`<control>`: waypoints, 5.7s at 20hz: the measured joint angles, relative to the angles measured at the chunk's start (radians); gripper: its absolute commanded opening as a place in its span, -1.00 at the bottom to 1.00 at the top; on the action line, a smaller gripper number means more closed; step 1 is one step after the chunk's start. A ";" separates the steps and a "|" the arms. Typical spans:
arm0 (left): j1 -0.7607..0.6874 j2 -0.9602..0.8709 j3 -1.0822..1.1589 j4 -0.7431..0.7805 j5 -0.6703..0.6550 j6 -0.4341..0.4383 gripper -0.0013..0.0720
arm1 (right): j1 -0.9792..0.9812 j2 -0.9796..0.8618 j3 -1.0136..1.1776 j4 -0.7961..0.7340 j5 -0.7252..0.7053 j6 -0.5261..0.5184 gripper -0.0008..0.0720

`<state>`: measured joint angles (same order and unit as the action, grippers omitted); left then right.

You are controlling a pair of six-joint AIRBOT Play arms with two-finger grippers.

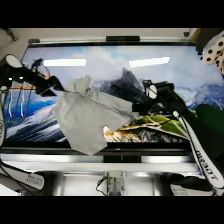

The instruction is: Fold the shirts.

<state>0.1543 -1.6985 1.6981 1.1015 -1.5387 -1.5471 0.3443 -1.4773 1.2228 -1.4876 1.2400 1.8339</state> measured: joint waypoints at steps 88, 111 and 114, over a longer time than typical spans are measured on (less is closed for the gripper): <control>0.138 0.852 -0.784 -0.287 0.586 0.238 -0.86 | -0.164 -0.084 -0.098 0.371 -0.122 -0.406 -0.77; 0.200 1.040 0.325 -0.010 0.463 0.165 -0.86 | -0.412 0.728 0.713 0.103 0.098 -0.170 -0.77; 0.200 1.047 0.301 0.037 0.361 0.111 -0.86 | -0.412 0.733 0.713 0.015 0.174 -0.164 -0.77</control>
<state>0.3542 -0.6518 1.9987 1.1385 -1.1774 -1.4357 -0.0681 -0.7444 1.9358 -1.4723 1.4139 1.6699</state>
